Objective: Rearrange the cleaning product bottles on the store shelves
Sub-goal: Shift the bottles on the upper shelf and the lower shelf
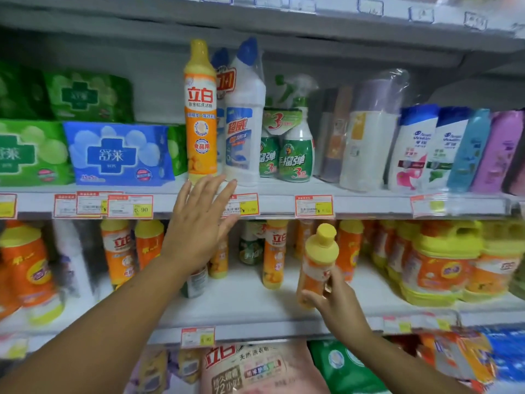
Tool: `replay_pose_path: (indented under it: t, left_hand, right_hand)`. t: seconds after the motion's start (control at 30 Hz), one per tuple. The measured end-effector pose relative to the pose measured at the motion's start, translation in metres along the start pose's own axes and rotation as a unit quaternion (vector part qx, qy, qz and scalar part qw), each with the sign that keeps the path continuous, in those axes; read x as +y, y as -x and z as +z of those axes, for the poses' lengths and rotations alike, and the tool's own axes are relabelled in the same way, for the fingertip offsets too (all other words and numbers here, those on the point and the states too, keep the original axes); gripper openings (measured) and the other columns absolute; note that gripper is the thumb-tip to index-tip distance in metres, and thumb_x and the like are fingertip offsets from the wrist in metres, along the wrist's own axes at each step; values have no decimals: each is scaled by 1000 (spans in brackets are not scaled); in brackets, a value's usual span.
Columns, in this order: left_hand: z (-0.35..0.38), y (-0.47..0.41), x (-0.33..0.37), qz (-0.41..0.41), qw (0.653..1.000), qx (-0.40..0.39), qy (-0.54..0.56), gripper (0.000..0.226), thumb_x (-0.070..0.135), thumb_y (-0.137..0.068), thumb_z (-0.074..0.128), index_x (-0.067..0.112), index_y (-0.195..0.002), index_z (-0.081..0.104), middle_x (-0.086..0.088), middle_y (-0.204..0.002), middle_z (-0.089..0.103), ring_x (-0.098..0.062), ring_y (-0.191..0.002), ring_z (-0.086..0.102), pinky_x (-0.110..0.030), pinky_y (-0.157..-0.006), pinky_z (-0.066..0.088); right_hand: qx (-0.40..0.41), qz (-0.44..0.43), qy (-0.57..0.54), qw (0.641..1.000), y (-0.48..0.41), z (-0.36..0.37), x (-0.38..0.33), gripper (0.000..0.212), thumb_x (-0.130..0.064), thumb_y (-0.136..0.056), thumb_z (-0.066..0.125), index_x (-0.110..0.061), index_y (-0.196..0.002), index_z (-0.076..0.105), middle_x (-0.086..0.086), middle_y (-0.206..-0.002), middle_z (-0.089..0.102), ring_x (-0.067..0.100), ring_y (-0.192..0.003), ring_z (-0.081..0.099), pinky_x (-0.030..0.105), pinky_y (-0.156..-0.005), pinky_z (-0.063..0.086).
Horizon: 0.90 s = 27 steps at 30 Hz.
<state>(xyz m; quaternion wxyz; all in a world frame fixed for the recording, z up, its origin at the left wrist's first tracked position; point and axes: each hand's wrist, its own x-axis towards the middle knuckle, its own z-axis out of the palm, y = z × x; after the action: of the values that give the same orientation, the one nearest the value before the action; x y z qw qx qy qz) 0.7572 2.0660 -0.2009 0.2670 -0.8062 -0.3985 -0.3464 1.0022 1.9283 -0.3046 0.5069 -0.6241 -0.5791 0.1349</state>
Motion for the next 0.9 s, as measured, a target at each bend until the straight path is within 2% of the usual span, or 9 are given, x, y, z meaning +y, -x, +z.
replay_pose_path:
  t: [0.1, 0.23, 0.4, 0.6, 0.7, 0.77, 0.83, 0.9]
  left_hand:
    - [0, 0, 1, 3, 1000, 6, 5, 58, 50, -93, 31, 24, -144, 22, -4, -149, 30, -22, -138, 21, -42, -117, 3]
    - [1, 1, 3, 4, 1000, 10, -1, 58, 49, -93, 31, 22, -144, 23, -6, -148, 31, -25, -137, 24, -45, -117, 7]
    - [2, 2, 4, 1, 1000, 10, -2, 58, 50, -94, 29, 22, -144, 23, -6, -148, 31, -25, -138, 24, -46, -116, 9]
    - [0, 2, 4, -7, 1000, -8, -6, 59, 51, -94, 28, 25, -146, 17, -3, -150, 26, -22, -140, 20, -43, -117, 5]
    - [-3, 3, 3, -2, 1000, -23, 4, 59, 52, -94, 25, 26, -146, 15, -2, -155, 20, -20, -143, 12, -41, -117, -1]
    - [-7, 6, -1, 7, 1000, -25, 14, 57, 49, -95, 22, 28, -147, 14, -1, -157, 13, -18, -144, 3, -38, -117, -4]
    - [-10, 11, -9, 4, 999, -22, 24, 55, 47, -96, 21, 28, -147, 13, 0, -158, 8, -16, -145, -2, -35, -116, -3]
    - [-15, 17, -20, -13, 999, -19, 31, 56, 49, -95, 20, 29, -147, 13, 2, -157, 3, -14, -144, -5, -33, -116, -4]
  right_hand:
    - [-3, 44, 26, 999, -21, 15, 36, 61, -16, -78, 75, -32, -127, 42, -23, -106, 60, -3, -93, 60, 13, -73, 46]
    - [24, 71, 60, 995, -51, 28, 60, 60, -22, -77, 76, -23, -128, 43, -8, -110, 61, 15, -97, 61, 28, -76, 45]
    - [40, 134, 76, 987, -83, 36, 74, 57, -26, -77, 77, -13, -123, 46, 6, -115, 64, 26, -102, 62, 33, -81, 46]
    - [42, 177, 57, 982, -80, 39, 67, 55, -24, -78, 77, -12, -121, 46, 9, -114, 64, 29, -104, 62, 31, -81, 43]
    - [77, 122, 39, 989, -46, 33, 51, 40, -24, -81, 73, -17, -113, 51, 2, -108, 63, 18, -98, 60, 27, -76, 40]
    - [93, 62, 32, 993, -22, 26, 28, 37, -29, -84, 69, -26, -117, 52, -7, -105, 61, 7, -93, 58, 21, -75, 41]
    - [94, -5, 3, 996, -13, 14, -8, 34, -31, -84, 67, -42, -112, 51, -14, -99, 61, 2, -89, 60, 17, -73, 46]
    - [98, -78, 0, 992, -19, 4, -56, 27, -30, -85, 66, -44, -104, 54, -17, -97, 64, 0, -89, 62, 13, -73, 47]
